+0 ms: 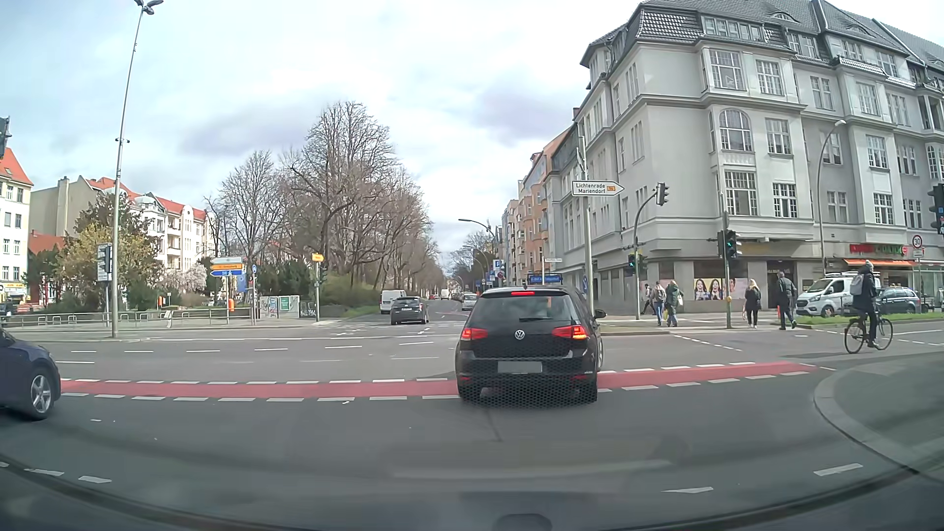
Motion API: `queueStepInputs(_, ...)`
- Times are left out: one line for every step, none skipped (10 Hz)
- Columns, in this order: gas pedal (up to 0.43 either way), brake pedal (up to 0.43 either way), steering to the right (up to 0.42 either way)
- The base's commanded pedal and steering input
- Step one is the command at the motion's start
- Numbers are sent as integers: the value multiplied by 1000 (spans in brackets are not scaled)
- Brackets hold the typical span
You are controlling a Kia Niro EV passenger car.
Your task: Follow the waypoints while adhering to traffic rules and regulations
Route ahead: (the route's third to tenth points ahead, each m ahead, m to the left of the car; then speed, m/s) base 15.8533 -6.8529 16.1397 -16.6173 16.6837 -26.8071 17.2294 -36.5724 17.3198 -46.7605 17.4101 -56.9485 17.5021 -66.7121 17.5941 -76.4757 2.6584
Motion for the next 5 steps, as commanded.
queueStepInputs(0,0,24)
queueStepInputs(0,0,26)
queueStepInputs(0,0,35)
queueStepInputs(0,0,44)
queueStepInputs(0,0,49)
